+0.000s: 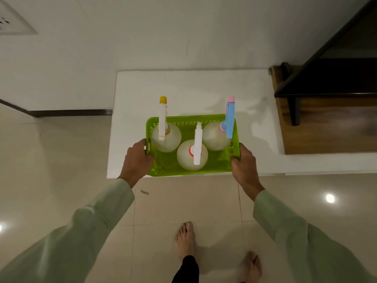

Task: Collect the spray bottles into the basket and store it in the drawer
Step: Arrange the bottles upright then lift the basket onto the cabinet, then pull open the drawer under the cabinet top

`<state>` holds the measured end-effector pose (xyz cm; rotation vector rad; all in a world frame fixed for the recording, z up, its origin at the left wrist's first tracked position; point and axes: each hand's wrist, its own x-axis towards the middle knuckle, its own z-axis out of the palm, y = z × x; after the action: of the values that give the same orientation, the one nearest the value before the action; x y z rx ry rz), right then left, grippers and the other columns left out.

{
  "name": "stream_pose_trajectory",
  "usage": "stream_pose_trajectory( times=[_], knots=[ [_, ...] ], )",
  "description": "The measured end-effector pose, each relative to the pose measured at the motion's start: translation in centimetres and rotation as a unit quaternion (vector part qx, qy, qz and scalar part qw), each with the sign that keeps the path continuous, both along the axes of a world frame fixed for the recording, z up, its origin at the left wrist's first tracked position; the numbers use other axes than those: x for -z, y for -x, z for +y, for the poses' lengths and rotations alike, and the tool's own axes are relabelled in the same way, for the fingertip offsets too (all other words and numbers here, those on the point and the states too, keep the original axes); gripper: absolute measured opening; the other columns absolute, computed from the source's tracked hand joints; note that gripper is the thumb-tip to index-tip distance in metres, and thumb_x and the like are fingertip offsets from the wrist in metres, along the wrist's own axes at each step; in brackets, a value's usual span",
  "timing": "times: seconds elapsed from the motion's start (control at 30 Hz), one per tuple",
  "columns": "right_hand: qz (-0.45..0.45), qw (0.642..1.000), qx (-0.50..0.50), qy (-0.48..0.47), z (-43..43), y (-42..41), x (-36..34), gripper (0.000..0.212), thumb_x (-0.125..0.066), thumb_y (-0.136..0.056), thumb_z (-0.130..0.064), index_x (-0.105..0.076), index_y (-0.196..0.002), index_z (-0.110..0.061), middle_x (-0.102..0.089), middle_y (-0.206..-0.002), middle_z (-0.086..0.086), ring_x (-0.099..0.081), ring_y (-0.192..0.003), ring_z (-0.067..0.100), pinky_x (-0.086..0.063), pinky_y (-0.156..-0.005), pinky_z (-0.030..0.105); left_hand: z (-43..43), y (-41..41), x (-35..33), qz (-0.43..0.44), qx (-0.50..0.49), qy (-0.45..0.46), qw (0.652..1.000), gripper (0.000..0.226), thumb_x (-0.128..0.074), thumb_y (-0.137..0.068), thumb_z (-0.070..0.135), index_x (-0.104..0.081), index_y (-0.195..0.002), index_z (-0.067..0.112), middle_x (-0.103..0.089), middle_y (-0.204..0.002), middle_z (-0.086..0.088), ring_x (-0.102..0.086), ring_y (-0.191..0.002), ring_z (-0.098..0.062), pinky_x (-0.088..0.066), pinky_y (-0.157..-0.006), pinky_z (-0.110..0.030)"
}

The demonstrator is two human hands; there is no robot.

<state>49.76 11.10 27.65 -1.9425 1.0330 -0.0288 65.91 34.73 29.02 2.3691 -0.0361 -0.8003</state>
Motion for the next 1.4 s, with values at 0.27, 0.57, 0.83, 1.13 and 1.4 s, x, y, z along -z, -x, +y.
stream_pose_trajectory(
  times=[0.27, 0.57, 0.83, 1.13, 1.4],
  knots=[
    [-0.006, 0.999, 0.020, 0.023, -0.8, -2.9, 0.9, 0.017, -0.039, -0.079, 0.015, -0.049, -0.085, 0.003, -0.054, -0.076, 0.023, -0.042, -0.065, 0.027, -0.031, -0.052, 0.029, -1.4, -3.2, 1.4, 0.006, 0.001, 0.002, 1.000, 0.046, -0.056, -0.089, 0.006, -0.054, -0.134, 0.014, -0.069, -0.112, -0.018, -0.064, -0.102, -0.041, -0.056, -0.089, -0.056],
    [-0.074, 0.995, 0.041, -0.061, -0.3, -1.0, 0.9, 0.037, -0.064, -0.093, -0.011, -0.054, -0.127, -0.021, -0.064, -0.101, -0.015, -0.060, -0.089, -0.009, -0.045, -0.069, 0.003, -0.5, -1.2, 0.7, -0.028, -0.018, 0.051, 0.998, 0.049, -0.060, -0.094, 0.027, -0.048, -0.140, 0.016, -0.068, -0.120, -0.014, -0.070, -0.090, -0.035, -0.062, -0.071, -0.052],
    [-0.121, 0.962, 0.237, -0.055, 6.5, 8.2, 3.6, 0.012, -0.059, -0.100, -0.017, -0.060, -0.112, -0.014, -0.065, -0.104, 0.000, -0.062, -0.092, 0.006, -0.050, -0.076, 0.031, 1.6, 10.4, 1.0, -0.115, -0.203, 0.134, 0.963, 0.029, -0.055, -0.096, 0.040, -0.063, -0.118, 0.022, -0.073, -0.098, 0.000, -0.072, -0.082, -0.015, -0.061, -0.073, -0.047],
    [-0.024, 0.772, 0.399, -0.495, 8.4, 7.9, 14.6, 0.031, -0.043, -0.104, -0.025, -0.056, -0.122, -0.004, -0.062, -0.115, 0.019, -0.059, -0.105, 0.033, -0.047, -0.103, 0.052, -0.2, 16.5, 12.6, 0.310, -0.478, 0.263, 0.779, 0.043, -0.049, -0.101, 0.033, -0.052, -0.133, 0.005, -0.063, -0.128, -0.018, -0.061, -0.118, -0.036, -0.052, -0.096, -0.045],
    [-0.137, 0.643, 0.473, -0.586, 6.1, 2.5, 27.8, 0.068, -0.027, -0.101, -0.056, -0.032, -0.151, -0.010, -0.041, -0.152, 0.022, -0.041, -0.140, 0.039, -0.027, -0.119, 0.057, -3.7, 12.2, 26.5, 0.332, -0.572, 0.349, 0.664, 0.062, -0.026, -0.101, 0.049, -0.025, -0.153, 0.016, -0.034, -0.157, -0.012, -0.035, -0.143, -0.036, -0.028, -0.117, -0.054]
  ],
)
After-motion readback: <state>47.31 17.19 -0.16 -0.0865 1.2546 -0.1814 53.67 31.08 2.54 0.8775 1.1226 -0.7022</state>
